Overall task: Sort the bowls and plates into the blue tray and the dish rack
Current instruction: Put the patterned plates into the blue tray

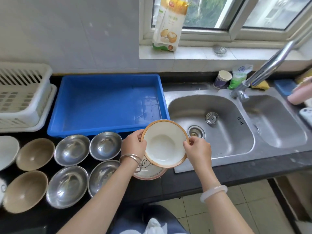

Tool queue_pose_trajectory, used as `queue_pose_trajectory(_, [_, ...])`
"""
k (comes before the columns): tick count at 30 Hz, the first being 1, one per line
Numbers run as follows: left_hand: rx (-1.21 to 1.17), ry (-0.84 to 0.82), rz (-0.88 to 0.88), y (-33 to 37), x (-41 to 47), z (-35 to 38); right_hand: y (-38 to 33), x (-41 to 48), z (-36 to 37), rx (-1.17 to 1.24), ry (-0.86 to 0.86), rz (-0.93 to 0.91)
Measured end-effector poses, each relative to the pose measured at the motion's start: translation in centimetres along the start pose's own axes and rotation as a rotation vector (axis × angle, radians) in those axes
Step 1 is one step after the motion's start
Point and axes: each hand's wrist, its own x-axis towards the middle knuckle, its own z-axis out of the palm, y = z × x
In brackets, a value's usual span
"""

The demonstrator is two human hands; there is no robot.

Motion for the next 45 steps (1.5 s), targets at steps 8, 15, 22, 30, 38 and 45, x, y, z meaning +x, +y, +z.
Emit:
queue_pose_trajectory(8, [-0.061, -0.134, -0.003, 1.9, -0.4, 4.0, 3.4, 1.1, -2.9, 0.003, 0.034, 0.091])
queue_pose_trajectory(15, [-0.048, -0.168, -0.087, 0.6, -0.6, 6.6, 5.3, 0.7, -1.9, 0.056, 0.023, 0.153])
queue_pose_trajectory(22, [0.066, -0.277, -0.057, 2.0, -2.4, 12.2, 12.1, 0.0, -2.2, 0.108, 0.060, 0.323])
queue_pose_trajectory(30, [0.045, -0.284, -0.026, 1.8, -2.0, 12.2, 12.1, 0.5, -1.5, 0.106, 0.056, 0.315])
queue_pose_trajectory(38, [0.032, -0.295, -0.008, 1.6, -2.2, 12.0, 12.4, 0.2, -1.4, 0.080, -0.004, 0.270])
queue_pose_trajectory(45, [0.011, -0.212, 0.016, 0.7, -1.9, 9.3, 9.6, 0.6, -2.9, -0.011, 0.057, 0.087])
